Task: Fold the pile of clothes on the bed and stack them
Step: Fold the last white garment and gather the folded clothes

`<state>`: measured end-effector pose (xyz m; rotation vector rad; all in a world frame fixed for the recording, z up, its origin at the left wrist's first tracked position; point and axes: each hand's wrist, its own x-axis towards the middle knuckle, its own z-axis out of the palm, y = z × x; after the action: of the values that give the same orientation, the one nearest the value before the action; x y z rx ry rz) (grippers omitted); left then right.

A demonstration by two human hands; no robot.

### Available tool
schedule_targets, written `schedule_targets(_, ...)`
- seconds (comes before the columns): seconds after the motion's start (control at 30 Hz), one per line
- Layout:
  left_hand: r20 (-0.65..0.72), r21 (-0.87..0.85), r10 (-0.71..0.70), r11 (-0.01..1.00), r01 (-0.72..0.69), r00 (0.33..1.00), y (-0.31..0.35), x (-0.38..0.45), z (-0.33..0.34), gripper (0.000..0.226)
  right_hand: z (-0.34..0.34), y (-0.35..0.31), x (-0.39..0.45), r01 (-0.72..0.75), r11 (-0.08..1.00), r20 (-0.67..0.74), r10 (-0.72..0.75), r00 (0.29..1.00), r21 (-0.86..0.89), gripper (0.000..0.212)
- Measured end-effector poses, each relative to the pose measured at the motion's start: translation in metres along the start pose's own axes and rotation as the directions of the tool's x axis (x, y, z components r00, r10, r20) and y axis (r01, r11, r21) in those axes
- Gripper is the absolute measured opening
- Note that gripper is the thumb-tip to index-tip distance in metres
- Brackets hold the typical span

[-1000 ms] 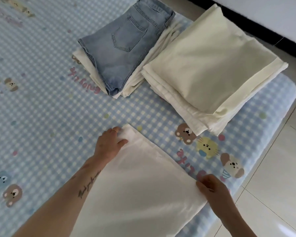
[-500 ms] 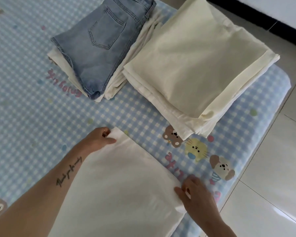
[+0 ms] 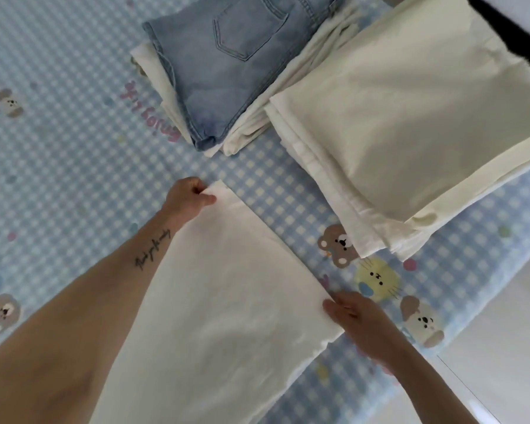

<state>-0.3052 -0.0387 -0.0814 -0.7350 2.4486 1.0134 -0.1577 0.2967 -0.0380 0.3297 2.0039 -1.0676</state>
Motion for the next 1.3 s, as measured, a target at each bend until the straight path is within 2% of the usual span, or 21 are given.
schedule_targets(0.07, -0.035, -0.003, -0.009, 1.000, 0.009, 0.999, -0.006, 0.003, 0.007, 0.012, 0.006, 0.003, -0.001, -0.017, 0.998, 0.004, 0.017, 1.000, -0.053, 0.021)
schedule_targets(0.2, 0.011, 0.067, 0.010, 0.998, -0.010, 1.000, -0.007, 0.014, 0.003, 0.015, 0.016, -0.003, -0.003, 0.025, 0.970, -0.070, -0.043, 0.997, -0.242, 0.018)
schedule_targets(0.27, 0.030, 0.074, 0.001, 0.997, -0.003, 1.000, -0.007, 0.019, -0.002, 0.020, 0.008, -0.005, -0.004, 0.008, 0.975, -0.148, -0.042, 0.988, -0.222, 0.027)
schedule_targets(0.37, 0.040, 0.101, 0.022, 0.995, -0.026, 0.999, -0.004, 0.019, 0.000, 0.018, -0.004, -0.004, -0.005, -0.045, 0.997, -0.243, 0.030, 0.969, -0.057, 0.034)
schedule_targets(0.43, -0.008, 0.163, 0.056, 0.985, -0.054, 0.998, -0.001, 0.007, 0.008, 0.014, -0.002, -0.004, -0.003, -0.086, 0.984, -0.234, 0.048, 0.971, -0.157, 0.032)
schedule_targets(0.47, -0.078, 0.258, 0.127, 0.961, -0.103, 0.989, 0.001, -0.004, 0.016, 0.020, -0.001, -0.004, -0.003, -0.096, 0.970, -0.254, 0.037, 0.966, -0.224, 0.029)
schedule_targets(0.53, -0.247, 0.393, 0.315, 0.897, -0.202, 0.916, -0.007, -0.044, 0.032, 0.045, 0.003, -0.008, -0.004, -0.082, 0.916, -0.411, -0.095, 0.907, -0.392, 0.017)
schedule_targets(0.6, -0.360, 0.343, 0.440, 0.882, -0.322, 0.823, -0.035, -0.109, 0.046, 0.050, 0.018, -0.015, -0.009, 0.019, 0.801, -0.530, -0.414, 0.740, -0.598, 0.029)
schedule_targets(0.67, -0.383, 0.317, 0.439, 0.889, -0.331, 0.813, -0.087, -0.181, 0.063, 0.049, 0.061, -0.030, -0.017, 0.271, 0.668, -0.407, -0.673, 0.618, -0.693, 0.045)
schedule_targets(0.73, -0.363, 0.335, 0.341, 0.916, -0.220, 0.867, -0.156, -0.248, 0.079, 0.052, 0.126, -0.034, -0.021, 0.549, 0.423, -0.042, -0.817, 0.575, -0.721, 0.049)
schedule_targets(0.77, -0.342, 0.334, 0.274, 0.930, -0.156, 0.899, -0.189, -0.279, 0.085, 0.053, 0.155, -0.029, -0.021, 0.633, 0.270, 0.159, -0.830, 0.535, -0.725, 0.049)
schedule_targets(0.83, -0.226, 0.370, 0.135, 0.928, -0.044, 0.965, -0.244, -0.329, 0.092, 0.056, 0.182, -0.018, -0.008, 0.689, -0.009, 0.434, -0.782, 0.447, -0.725, 0.047)
schedule_targets(0.87, -0.176, 0.396, 0.089, 0.918, -0.012, 0.980, -0.267, -0.349, 0.093, 0.055, 0.183, -0.015, 0.003, 0.676, -0.056, 0.487, -0.738, 0.467, -0.734, 0.046)
schedule_targets(0.93, -0.123, 0.363, -0.002, 0.931, 0.046, 0.992, -0.309, -0.391, 0.087, 0.043, 0.181, -0.017, 0.018, 0.601, 0.007, 0.424, -0.703, 0.571, -0.799, 0.049)
schedule_targets(1.0, -0.245, 0.426, 0.008, 0.899, 0.101, 0.969, -0.345, -0.433, 0.084, 0.028, 0.184, -0.031, 0.023, 0.512, 0.144, 0.288, -0.684, 0.670, -0.847, 0.054)
schedule_targets(1.03, -0.294, 0.459, 0.048, 0.883, 0.097, 0.955, -0.357, -0.448, 0.081, 0.028, 0.197, -0.041, 0.020, 0.507, 0.161, 0.278, -0.679, 0.679, -0.847, 0.055)
schedule_targets(1.07, -0.276, 0.450, 0.039, 0.888, 0.093, 0.960, -0.363, -0.457, 0.072, 0.034, 0.220, -0.052, 0.014, 0.541, 0.119, 0.321, -0.692, 0.646, -0.832, 0.056)
schedule_targets(1.1, -0.282, 0.340, -0.018, 0.933, 0.117, 0.959, -0.362, -0.457, 0.061, 0.043, 0.247, -0.060, 0.006, 0.601, 0.039, 0.403, -0.707, 0.581, -0.798, 0.056)
schedule_targets(1.17, -0.358, 0.195, -0.171, 0.948, 0.253, 0.918, -0.368, -0.438, 0.033, 0.060, 0.312, -0.078, -0.017, 0.727, -0.135, 0.604, -0.668, 0.435, -0.673, 0.055)
schedule_targets(1.23, -0.404, 0.188, -0.253, 0.917, 0.351, 0.879, -0.375, -0.418, 0.010, 0.063, 0.383, -0.090, -0.038, 0.797, -0.278, 0.748, -0.594, 0.296, -0.537, 0.054)
schedule_targets(1.3, -0.415, 0.204, -0.280, 0.899, 0.388, 0.866, -0.395, -0.395, -0.013, 0.064, 0.441, -0.098, -0.046, 0.820, -0.392, 0.849, -0.490, 0.198, -0.417, 0.058)
